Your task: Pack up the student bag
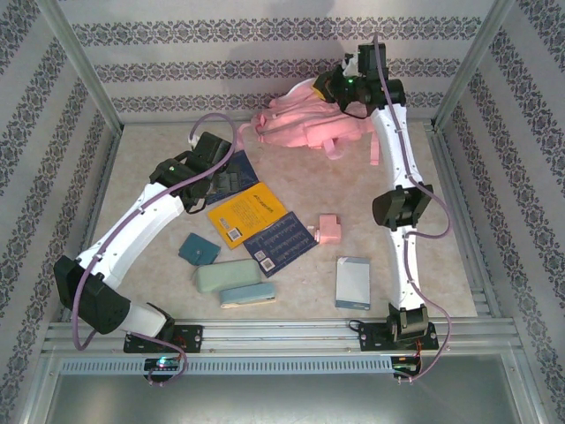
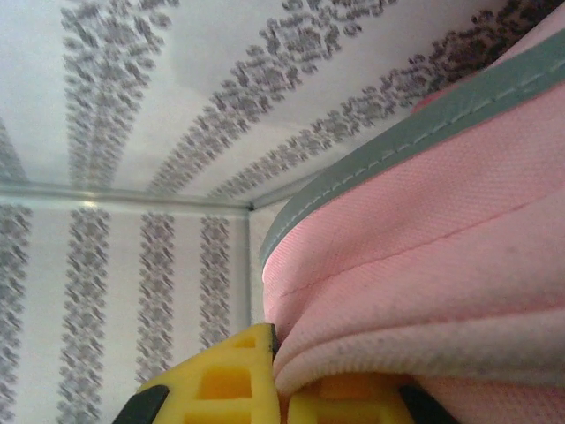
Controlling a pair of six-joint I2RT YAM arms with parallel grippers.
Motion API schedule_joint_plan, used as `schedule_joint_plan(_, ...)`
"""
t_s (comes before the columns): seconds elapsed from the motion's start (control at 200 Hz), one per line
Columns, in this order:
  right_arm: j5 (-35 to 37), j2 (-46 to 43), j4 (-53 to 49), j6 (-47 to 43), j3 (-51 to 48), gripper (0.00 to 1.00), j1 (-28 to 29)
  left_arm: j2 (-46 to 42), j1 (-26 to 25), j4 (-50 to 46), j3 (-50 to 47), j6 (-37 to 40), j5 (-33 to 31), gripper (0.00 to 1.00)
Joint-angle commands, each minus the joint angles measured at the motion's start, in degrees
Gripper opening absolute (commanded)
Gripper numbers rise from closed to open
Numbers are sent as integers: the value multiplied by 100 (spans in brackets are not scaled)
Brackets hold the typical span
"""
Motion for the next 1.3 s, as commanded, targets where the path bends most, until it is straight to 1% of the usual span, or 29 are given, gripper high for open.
schedule_joint_plan(0.0, -525, -267, -1739, -1659, 987, 0, 151, -157, 34, -58, 72, 287, 13, 93)
schedule_joint_plan(0.1, 597, -389, -3136, -2588, 1032, 0, 330, -171, 34, 372, -162, 575, 526, 90)
schedule_joint_plan(0.17, 1519, -434, -3801, -2888, 1036, 0, 466, -181, 43, 739, -386, 687, 914, 87)
schedule_joint_plan(0.215, 2122, -443, -4109, -2842, 1035, 0, 521, -207, 37, 1037, -571, 718, 1134, 85)
schedule_joint_plan(0.305, 2800, -435, -4467, -2619, 1035, 0, 521, -207, 69, 1723, -1001, 720, 1665, 80)
schedule_joint_plan(0.39, 3187, -409, -4640, -2271, 1032, 0, 547, -87, 94, 2157, -1196, 619, 2149, 79)
schedule_joint_plan(0.485, 3577, -307, -4841, -1889, 1031, 0, 575, 36, 104, 2448, -1275, 544, 2525, 79)
schedule_joint_plan(0.505, 3618, -274, -4884, -1819, 1035, 8, 571, 50, 112, 2473, -1275, 536, 2564, 79)
schedule_joint_plan(0.52, 3640, -258, -4913, -1773, 1036, 18, 572, 60, 112, 2485, -1275, 525, 2597, 80)
schedule_joint_plan(0.535, 3668, -239, -4946, -1730, 1035, 25, 569, 74, 116, 2495, -1275, 526, 2616, 80)
schedule_joint_plan(0.57, 3759, -228, -4964, -1688, 1019, 36, 583, 78, 124, 2513, -1274, 526, 2657, 81)
schedule_joint_plan(0.6, 3926, -253, -4963, -1675, 976, 50, 615, 78, 133, 2524, -1275, 524, 2693, 82)
schedule_joint_plan(0.62, 4063, -281, -4956, -1682, 952, 54, 646, 84, 146, 2519, -1275, 526, 2709, 83)
schedule_joint_plan(0.63, 4123, -293, -4956, -1687, 956, 60, 652, 75, 146, 2516, -1275, 522, 2715, 83)
schedule_joint_plan(0.64, 4215, -305, -4955, -1699, 957, 63, 671, 71, 144, 2515, -1275, 525, 2713, 83)
schedule_joint_plan(0.68, 4504, -357, -4960, -1762, 952, 67, 703, 65, 157, 2490, -1273, 523, 2721, 85)
schedule_joint_plan(0.689, 4580, -374, -4959, -1782, 936, 76, 713, 61, 164, 2484, -1270, 521, 2725, 85)
schedule_joint_plan(0.699, 4661, -396, -4963, -1802, 928, 81, 728, 67, 166, 2470, -1263, 521, 2728, 86)
schedule_joint_plan(0.769, 5365, -662, -4957, -1877, 447, 86, 785, 50, 170, 2397, -1250, 518, 2690, 88)
schedule_joint_plan(0.779, 5474, -709, -4963, -1881, 353, 90, 797, 51, 172, 2388, -1249, 518, 2687, 88)
schedule_joint_plan(0.794, 5620, -774, -4961, -1887, 205, 93, 809, 46, 175, 2376, -1249, 516, 2687, 88)
schedule_joint_plan(0.904, 6879, -1435, -4956, -1767, -1095, 98, 913, 31, 180, 2321, -1261, 511, 2651, 88)
schedule_joint_plan(0.974, 7371, -1991, -4889, -1490, -2227, 98, 944, 30, 177, 2308, -1294, 545, 2661, 89)
schedule_joint_plan(1.054, 7434, -2844, -4232, -1293, -4074, 98, 838, 9, 184, 2303, -1360, 585, 2677, 89)
schedule_joint_plan(1.124, 6964, -3690, -3381, -1118, -5599, 98, 542, 2, 180, 2271, -1386, 613, 2710, 89)
schedule_joint_plan(1.174, 6378, -4169, -2715, -1093, -6554, 98, 259, -1, 176, 2251, -1397, 632, 2742, 89)
schedule_joint_plan(1.199, 5938, -4396, -2269, -1262, -6971, 97, 132, -2, 182, 2255, -1409, 649, 2754, 88)
schedule_joint_plan(1.239, 5476, -4726, -1583, -1479, -7605, 95, -11, 0, 183, 2264, -1435, 654, 2789, 88)
schedule_joint_plan(1.294, 4718, -5097, -615, -1826, -8209, 92, -145, 16, 178, 2285, -1475, 650, 2849, 88)
